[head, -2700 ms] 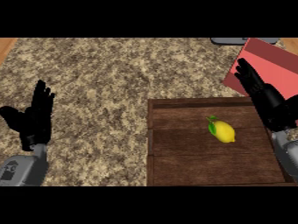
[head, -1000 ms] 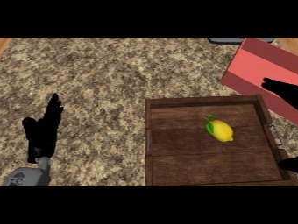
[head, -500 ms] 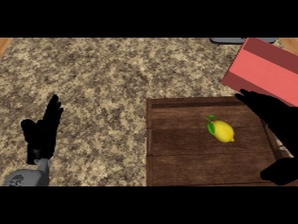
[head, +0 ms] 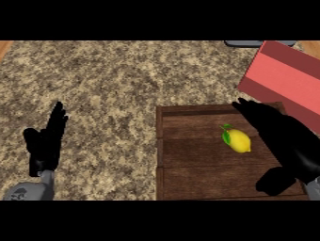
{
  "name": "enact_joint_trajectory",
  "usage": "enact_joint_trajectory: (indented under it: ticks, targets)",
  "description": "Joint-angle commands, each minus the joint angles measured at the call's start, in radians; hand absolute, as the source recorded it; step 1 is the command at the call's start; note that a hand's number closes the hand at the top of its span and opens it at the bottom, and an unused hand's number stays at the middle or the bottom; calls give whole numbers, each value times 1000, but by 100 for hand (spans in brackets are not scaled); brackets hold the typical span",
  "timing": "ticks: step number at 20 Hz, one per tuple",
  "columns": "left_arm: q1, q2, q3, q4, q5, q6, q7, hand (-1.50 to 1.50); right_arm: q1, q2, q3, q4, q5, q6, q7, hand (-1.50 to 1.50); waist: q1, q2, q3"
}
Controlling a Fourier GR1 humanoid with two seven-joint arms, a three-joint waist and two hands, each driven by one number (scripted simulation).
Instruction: Pick the lemon from the tray and place it in the cardboard box
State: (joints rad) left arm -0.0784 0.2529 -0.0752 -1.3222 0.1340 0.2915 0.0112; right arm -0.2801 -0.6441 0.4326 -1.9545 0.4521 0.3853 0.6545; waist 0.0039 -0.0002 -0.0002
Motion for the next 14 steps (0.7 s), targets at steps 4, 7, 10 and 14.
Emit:
enact_joint_trajectory:
  ticks: [4,7,10,14]
  targets:
    - [-16,-25,20,17,-39,-8,8,0,-12,130,11,40,113,106,64,-150,-1,0,0]
    - [18,-28,34,-35,-45,-24,11,0,68,153,-14,-7,173,107,43,-150,-3,-1,0]
    - [-11,-29,64,26,-40,-51,-14,0,33,226,4,15,233,123,82,-150,-2,0,0]
    - [-49,-37,72,36,-61,-47,8,0,82,226,-45,83,270,83,-31,-150,-4,0,0]
